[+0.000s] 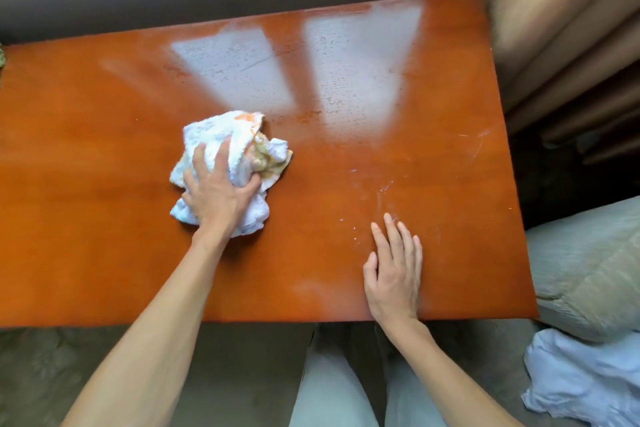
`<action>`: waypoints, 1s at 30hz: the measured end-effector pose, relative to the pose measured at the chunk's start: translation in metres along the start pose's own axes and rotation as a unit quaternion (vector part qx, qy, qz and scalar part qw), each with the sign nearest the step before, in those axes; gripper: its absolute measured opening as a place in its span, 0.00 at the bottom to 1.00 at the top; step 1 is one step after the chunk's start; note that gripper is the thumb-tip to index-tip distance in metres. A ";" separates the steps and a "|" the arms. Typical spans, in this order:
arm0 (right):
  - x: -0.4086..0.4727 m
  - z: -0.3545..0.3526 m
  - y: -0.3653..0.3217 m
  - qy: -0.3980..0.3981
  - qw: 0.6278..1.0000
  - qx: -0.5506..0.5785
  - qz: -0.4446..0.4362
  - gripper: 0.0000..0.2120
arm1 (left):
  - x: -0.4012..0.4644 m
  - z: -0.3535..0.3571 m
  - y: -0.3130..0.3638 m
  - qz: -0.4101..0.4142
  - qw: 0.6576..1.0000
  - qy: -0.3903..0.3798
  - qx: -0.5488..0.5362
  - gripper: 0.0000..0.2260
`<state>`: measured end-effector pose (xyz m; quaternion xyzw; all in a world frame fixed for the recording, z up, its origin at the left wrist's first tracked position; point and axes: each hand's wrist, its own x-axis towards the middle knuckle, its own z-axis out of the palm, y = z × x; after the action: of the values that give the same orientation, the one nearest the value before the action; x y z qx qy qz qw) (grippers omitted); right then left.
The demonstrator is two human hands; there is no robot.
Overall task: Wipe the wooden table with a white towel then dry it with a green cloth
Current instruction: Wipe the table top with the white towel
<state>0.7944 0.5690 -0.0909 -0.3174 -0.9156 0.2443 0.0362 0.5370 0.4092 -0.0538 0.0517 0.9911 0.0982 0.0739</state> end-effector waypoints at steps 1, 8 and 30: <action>-0.001 -0.004 0.004 -0.012 0.999 0.037 -0.010 0.23 | -0.018 0.003 0.000 -0.021 1.000 0.008 0.001 0.35; 0.011 -0.072 0.098 0.063 0.996 0.060 -0.017 0.23 | -0.151 0.037 0.043 -0.020 1.000 0.022 -0.004 0.34; 0.024 -0.092 0.163 0.029 0.988 0.087 0.126 0.26 | 0.006 0.034 0.192 0.269 0.960 -0.037 0.072 0.39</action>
<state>0.8871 0.7328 -0.0891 -0.4325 -0.8422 0.3166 0.0590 0.5533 0.6035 -0.0488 0.3255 0.9415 0.0411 0.0770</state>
